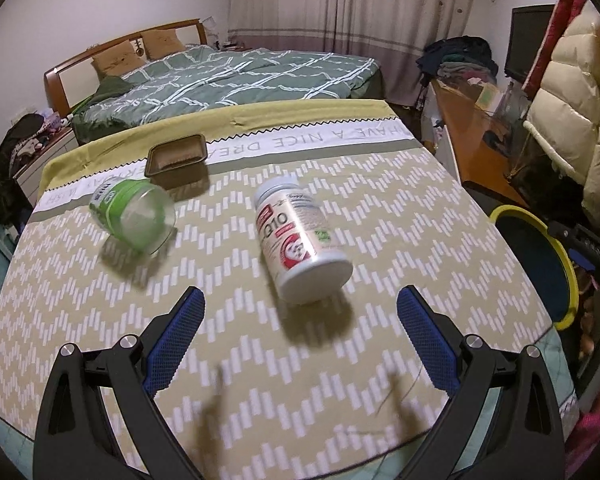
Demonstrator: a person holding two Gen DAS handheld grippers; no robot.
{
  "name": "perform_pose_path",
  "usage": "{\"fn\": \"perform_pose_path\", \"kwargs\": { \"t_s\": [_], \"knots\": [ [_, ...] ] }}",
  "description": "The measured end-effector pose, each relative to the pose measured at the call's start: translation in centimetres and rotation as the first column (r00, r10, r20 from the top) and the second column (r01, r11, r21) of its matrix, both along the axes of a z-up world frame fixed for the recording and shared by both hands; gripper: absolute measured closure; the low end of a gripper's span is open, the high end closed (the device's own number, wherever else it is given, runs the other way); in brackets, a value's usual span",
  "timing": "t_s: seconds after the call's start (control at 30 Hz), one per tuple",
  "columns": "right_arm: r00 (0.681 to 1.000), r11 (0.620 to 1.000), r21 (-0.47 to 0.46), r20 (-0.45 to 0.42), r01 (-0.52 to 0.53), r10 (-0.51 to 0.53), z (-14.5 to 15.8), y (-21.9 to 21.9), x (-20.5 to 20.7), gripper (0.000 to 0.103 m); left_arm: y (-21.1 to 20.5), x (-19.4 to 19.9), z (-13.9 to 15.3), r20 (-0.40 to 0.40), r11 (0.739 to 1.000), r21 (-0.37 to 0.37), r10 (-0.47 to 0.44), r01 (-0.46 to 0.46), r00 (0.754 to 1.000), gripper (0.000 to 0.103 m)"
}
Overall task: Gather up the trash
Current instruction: 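Grasp the white red-labelled supplement bottle with the left gripper, then carry the supplement bottle over the yellow bin and open the left gripper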
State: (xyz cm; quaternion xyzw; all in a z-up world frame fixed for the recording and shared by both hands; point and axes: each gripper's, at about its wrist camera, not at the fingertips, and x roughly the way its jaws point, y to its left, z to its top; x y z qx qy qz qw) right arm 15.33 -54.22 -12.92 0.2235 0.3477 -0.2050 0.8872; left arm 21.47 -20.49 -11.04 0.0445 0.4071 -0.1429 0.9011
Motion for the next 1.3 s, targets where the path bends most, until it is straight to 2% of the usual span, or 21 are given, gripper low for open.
{"fn": "perform_pose_path", "kwargs": {
  "t_s": [0.27,0.43,0.67,0.73,0.8,1.03,1.3],
  "knots": [
    [0.999,0.999,0.021,0.012,-0.046,0.046,-0.2,0.5,0.4,0.020,-0.9,3.6,-0.4,-0.018,0.995,0.008,0.098,-0.098,0.995,0.008],
    [0.999,0.998,0.035,0.016,-0.045,0.045,-0.4,0.0,0.2,0.020,-1.3,5.4,-1.5,-0.056,0.993,0.012,0.118,-0.117,0.991,0.025],
    [0.999,0.998,0.043,0.015,-0.047,0.046,-0.6,-0.3,0.2,0.020,-1.5,6.4,-2.6,-0.092,0.993,0.019,0.120,-0.119,0.988,0.040],
    [0.999,0.998,0.045,0.015,-0.047,0.047,-0.6,-0.3,0.2,0.020,-1.6,6.6,-2.7,-0.098,0.993,0.020,0.115,-0.113,0.989,0.051],
    [0.999,0.998,0.043,0.014,-0.047,0.046,-0.6,-0.3,0.2,0.020,-1.8,6.8,-2.9,-0.100,0.994,0.015,0.108,-0.107,0.989,0.055],
    [0.999,0.998,0.037,0.020,-0.045,0.044,-0.7,-0.4,-0.1,0.020,-2.8,5.9,-1.8,-0.071,0.998,0.001,0.060,-0.060,0.996,0.056],
    [0.999,0.999,0.026,0.034,-0.038,0.037,-0.3,-0.8,-1.5,0.020,-6.9,3.6,0.9,-0.022,0.997,-0.008,-0.074,0.074,0.997,0.056]
  ]
}}
